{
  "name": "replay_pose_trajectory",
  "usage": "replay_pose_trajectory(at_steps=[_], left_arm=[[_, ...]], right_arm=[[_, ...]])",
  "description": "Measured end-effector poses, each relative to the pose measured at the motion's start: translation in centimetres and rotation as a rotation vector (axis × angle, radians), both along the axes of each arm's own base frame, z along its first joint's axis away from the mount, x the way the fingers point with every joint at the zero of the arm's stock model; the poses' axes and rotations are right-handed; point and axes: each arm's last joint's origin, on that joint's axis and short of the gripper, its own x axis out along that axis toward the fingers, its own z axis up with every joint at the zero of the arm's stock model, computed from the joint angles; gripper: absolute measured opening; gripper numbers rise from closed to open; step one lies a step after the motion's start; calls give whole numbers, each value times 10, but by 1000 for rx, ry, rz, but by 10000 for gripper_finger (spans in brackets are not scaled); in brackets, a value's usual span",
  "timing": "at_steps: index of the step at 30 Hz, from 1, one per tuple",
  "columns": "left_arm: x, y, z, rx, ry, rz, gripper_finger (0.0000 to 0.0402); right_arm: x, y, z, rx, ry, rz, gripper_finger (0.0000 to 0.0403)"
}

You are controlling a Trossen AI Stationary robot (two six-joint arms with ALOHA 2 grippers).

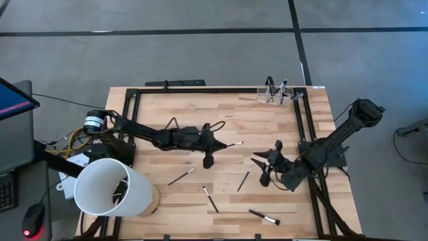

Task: Put items in baskets/containers
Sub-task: Put the black eyeshadow brush into the middle section of the transparent organizer

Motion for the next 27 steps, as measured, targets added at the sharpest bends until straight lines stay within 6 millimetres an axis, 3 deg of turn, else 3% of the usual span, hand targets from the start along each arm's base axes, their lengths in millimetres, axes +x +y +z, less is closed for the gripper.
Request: replay_pose_trajectory(at_steps=[7, 12, 19, 27], left_arm=[[-12, -2, 6, -34, -154, -90, 10], [-14, -7, 11, -57, -241, -188, 10], [-16, -21, 18, -64, -315, -248, 10], [-16, -22, 19, -65, -327, -252, 11]], right_arm=[[9, 3, 15, -4, -186, 122, 108], [7, -9, 10, 14, -339, 256, 117], [7, -22, 5, -11, -399, 231, 150], [31, -31, -5, -12, -516, 269, 201]])
